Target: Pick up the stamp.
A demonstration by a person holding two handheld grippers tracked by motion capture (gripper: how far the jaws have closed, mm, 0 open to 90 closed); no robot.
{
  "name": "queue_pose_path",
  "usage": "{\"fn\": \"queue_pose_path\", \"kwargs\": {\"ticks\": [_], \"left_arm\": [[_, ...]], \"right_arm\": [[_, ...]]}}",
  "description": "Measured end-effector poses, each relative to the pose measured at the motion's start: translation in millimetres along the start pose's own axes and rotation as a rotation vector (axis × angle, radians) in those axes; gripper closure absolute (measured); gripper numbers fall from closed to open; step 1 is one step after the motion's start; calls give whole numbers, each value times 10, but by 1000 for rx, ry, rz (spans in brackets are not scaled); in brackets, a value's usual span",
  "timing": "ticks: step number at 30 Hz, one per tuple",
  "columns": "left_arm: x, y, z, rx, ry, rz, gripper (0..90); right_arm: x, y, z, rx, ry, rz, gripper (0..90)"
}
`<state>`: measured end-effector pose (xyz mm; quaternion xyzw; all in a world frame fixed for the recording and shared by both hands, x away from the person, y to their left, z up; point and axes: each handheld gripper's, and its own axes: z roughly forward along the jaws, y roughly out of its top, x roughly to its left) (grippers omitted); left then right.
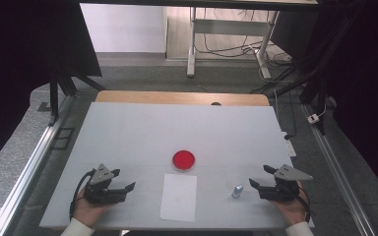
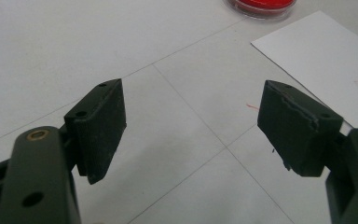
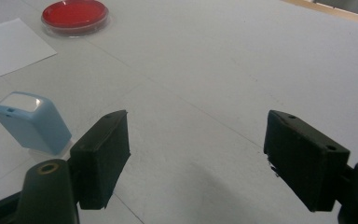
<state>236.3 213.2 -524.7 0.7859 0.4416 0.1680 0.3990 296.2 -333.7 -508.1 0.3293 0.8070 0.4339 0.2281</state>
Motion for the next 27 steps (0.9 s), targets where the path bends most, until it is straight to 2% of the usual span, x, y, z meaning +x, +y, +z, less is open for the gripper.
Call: {"fn": "queue_pose_path", "kwargs": {"ticks": [27], "left_arm": [[-18, -8, -7, 1, -3, 10, 236]], "right_arm": [[2, 4, 10, -3, -10, -5, 223]]}}
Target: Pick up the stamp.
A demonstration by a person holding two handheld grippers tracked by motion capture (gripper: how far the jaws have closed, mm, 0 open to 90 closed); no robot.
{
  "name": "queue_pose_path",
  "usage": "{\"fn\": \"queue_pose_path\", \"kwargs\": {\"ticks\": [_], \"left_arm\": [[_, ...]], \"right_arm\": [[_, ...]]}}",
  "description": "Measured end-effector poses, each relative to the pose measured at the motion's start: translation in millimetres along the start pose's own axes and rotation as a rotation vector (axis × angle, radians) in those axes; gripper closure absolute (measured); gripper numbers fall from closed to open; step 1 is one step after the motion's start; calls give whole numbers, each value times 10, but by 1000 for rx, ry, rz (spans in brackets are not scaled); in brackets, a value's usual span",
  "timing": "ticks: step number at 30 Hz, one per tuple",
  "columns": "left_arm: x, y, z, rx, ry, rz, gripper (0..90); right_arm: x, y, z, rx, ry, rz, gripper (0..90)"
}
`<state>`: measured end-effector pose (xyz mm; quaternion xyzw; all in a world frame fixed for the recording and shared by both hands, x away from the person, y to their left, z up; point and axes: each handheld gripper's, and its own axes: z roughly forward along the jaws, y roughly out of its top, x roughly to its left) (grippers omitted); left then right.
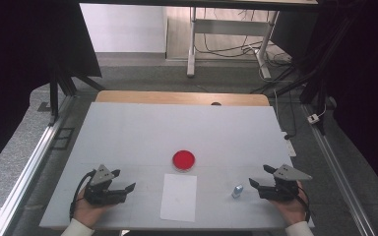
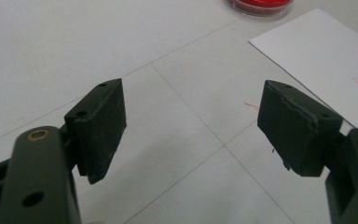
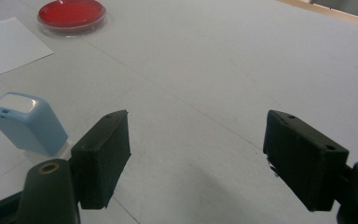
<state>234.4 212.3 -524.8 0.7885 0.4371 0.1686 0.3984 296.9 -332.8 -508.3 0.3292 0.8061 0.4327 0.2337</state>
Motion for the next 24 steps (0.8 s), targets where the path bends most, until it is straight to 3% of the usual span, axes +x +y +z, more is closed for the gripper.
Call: {"fn": "queue_pose_path", "kwargs": {"ticks": [16, 19, 24], "left_arm": [[-19, -1, 7, 7, -11, 8, 237], [-17, -1, 18, 11, -13, 9, 237], [-15, -5, 23, 12, -13, 9, 237]], "right_arm": [[107, 123, -115, -44, -37, 34, 236], [130, 144, -129, -44, -30, 34, 240], [167, 168, -137, -53, 20, 20, 256]]}}
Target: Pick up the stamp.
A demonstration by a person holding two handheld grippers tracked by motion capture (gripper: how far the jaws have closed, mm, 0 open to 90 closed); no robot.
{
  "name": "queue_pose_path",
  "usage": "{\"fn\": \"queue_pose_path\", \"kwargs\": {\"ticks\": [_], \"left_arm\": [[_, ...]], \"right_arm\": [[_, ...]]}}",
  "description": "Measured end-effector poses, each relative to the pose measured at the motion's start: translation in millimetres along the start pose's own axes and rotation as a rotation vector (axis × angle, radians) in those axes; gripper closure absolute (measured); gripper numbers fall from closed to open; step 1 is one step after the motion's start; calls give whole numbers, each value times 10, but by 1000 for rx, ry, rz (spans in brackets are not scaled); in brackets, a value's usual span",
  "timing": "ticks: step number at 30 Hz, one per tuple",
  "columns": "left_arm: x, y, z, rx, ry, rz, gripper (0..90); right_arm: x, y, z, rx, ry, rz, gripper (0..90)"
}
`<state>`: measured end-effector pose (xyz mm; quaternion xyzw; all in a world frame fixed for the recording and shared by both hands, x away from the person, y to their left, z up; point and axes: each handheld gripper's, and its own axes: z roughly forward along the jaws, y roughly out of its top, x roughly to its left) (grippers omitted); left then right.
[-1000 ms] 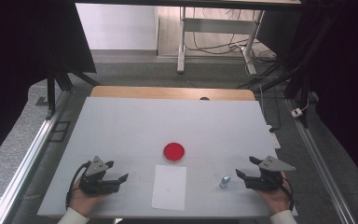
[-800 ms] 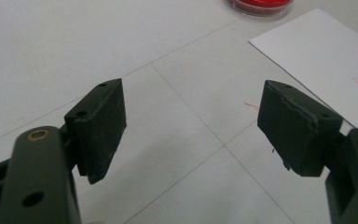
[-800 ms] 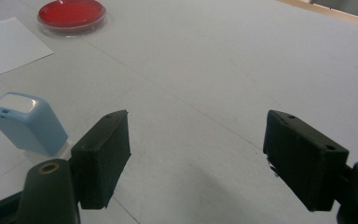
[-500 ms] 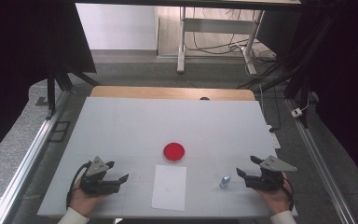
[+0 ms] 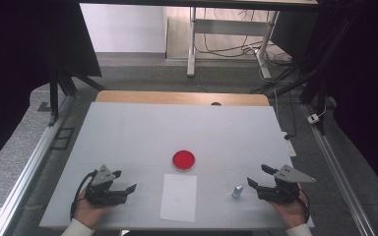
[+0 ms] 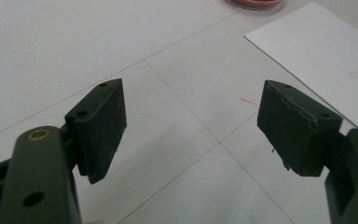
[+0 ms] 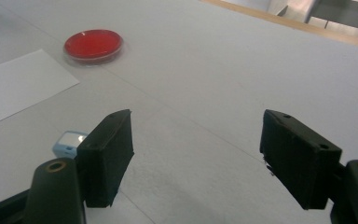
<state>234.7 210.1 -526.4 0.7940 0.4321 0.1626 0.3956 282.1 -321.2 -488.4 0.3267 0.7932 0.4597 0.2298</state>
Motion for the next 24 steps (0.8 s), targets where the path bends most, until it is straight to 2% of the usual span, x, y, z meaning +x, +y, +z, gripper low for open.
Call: {"fn": "queue_pose_path", "kwargs": {"ticks": [6, 7, 12, 17, 18, 19, 22, 24], "left_arm": [[-4, 1, -1, 2, -1, 5, 238], [-4, 1, -1, 2, -1, 5, 238], [-5, 1, -1, 2, -1, 4, 238], [-8, 2, -2, 3, -4, 3, 238], [-8, 2, -2, 3, -4, 3, 238], [-8, 2, -3, 3, -3, 3, 238], [-12, 2, -6, 2, -4, 2, 238], [-13, 1, -7, 2, -3, 3, 238]], "right_arm": [[18, 32, -24, -6, 78, -28, 284], [18, 32, -24, -6, 78, -28, 284], [68, 69, -6, 11, 174, -64, 292], [85, 140, -3, 52, 249, -103, 294], [85, 140, -3, 52, 249, -103, 294], [77, 176, 7, 74, 278, -116, 295], [65, 209, 21, 93, 302, -134, 297], [44, 259, 43, 137, 331, -172, 301]]}}
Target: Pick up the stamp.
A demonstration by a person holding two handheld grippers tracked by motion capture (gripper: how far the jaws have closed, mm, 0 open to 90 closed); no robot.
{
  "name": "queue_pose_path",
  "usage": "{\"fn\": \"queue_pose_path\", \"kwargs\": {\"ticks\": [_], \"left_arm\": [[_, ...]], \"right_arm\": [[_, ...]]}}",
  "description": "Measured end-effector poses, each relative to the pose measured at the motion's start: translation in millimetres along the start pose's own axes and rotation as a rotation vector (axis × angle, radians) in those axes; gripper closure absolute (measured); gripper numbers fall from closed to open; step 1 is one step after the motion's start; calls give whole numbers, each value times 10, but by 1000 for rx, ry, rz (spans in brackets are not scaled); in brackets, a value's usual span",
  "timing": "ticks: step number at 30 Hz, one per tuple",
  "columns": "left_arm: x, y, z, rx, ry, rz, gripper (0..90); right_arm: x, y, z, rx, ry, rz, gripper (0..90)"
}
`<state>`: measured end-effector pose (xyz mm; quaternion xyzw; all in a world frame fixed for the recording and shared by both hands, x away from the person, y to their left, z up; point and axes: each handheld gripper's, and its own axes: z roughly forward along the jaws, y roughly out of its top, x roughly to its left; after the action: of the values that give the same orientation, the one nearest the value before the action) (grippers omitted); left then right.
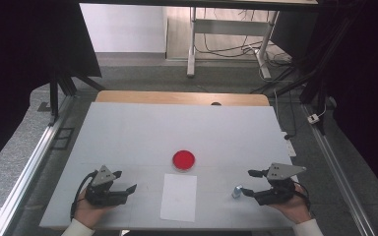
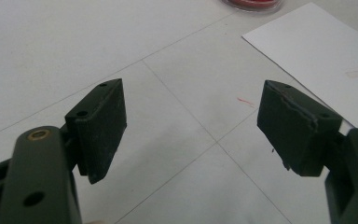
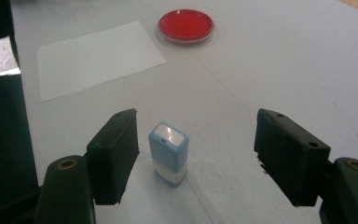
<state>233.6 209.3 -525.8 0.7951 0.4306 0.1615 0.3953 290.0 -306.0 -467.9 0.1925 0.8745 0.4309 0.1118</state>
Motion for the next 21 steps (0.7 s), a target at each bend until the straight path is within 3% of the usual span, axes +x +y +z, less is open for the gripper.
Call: {"fn": "queue_pose_path", "kwargs": {"ticks": [5, 9, 13, 21], "left_arm": [[2, 0, 2, 0, 0, -1, 238], [7, -2, -3, -2, 1, -2, 238], [9, -3, 0, -1, 1, -3, 238], [5, -3, 1, 0, 0, -2, 238]], "right_arm": [[-68, 92, -10, 45, 46, -54, 319], [-164, 203, 31, 119, 138, -136, 344], [-196, 262, 78, 156, 202, -174, 350], [-171, 252, 203, 221, 240, -227, 360]]}}
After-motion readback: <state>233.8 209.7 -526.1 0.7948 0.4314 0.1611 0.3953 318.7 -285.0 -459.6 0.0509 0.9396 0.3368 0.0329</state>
